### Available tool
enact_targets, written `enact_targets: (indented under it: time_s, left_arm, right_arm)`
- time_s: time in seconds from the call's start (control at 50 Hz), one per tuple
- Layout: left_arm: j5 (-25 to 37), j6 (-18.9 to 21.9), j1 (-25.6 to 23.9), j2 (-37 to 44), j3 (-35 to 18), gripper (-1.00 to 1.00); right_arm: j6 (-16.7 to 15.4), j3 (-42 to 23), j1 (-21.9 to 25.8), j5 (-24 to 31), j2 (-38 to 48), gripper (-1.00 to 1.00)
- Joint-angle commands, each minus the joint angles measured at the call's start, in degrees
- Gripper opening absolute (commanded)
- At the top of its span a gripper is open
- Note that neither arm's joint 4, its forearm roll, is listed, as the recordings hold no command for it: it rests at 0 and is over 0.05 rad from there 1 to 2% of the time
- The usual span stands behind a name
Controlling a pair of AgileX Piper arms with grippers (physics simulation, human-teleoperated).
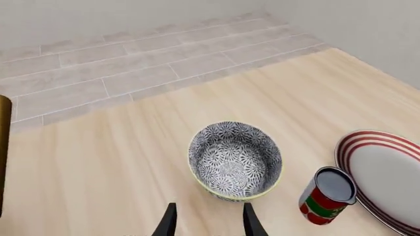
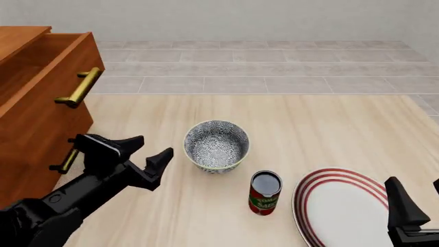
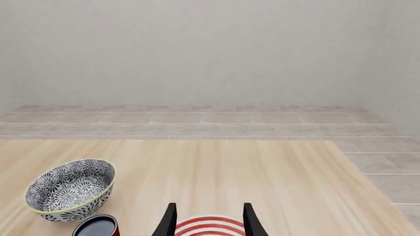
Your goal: Put the bowl on top of the cabinet.
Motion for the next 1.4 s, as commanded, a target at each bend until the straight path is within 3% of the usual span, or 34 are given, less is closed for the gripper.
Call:
enact_targets:
  time_s: [0.02, 0.18, 0.28, 0.52, 0.64, 0.84, 0.86, 0.94, 0.98, 1.22, 1.4]
  left_arm:
    - [1.27, -2.63, 1.02, 4.59, -2.94, 1.0]
    - [2.21, -4.96, 0.37, 4.76, -5.01, 1.0]
    - [3.36, -3.0, -0.05, 5.79, -6.82, 1.0]
    - [3.48, -5.69, 1.13, 7.39, -7.9, 1.0]
    - [4.0, -3.76, 2.76, 9.47, -9.27, 1.0]
    - [3.77, -4.98, 2.44, 11.09, -10.12, 1.0]
    - [3.44, -6.96, 2.08, 11.53, -10.04, 1.0]
    - [2.87, -6.96, 2.61, 12.26, -9.95, 1.0]
    - [2.25, -9.12, 2.15, 12.64, -9.72, 1.0]
    - [2.28, -7.73, 3.07, 13.59, -10.99, 1.0]
    - [2.28, -9.45, 1.67, 15.38, -12.55, 1.0]
  right_arm:
    - [-0.08, -0.01, 0.04, -0.02, 0.0, 1.0]
    - [-0.08, 0.15, 0.01, -0.08, -0.01, 1.0]
    - [-0.09, 0.22, -0.03, -0.12, -0.01, 1.0]
    - [-0.05, 0.29, -0.02, -0.07, 0.0, 1.0]
    - [0.02, 0.26, -0.09, -0.01, 0.01, 1.0]
    - [0.14, 0.24, -0.12, 0.08, 0.04, 1.0]
    - [0.14, 0.23, -0.11, 0.08, 0.04, 1.0]
    - [0.12, 0.22, -0.08, 0.08, 0.04, 1.0]
    - [0.13, 0.19, -0.1, 0.09, 0.03, 1.0]
    - [0.14, 0.19, -0.2, 0.11, 0.01, 1.0]
    - [0.18, 0.27, -0.19, 0.12, 0.02, 1.0]
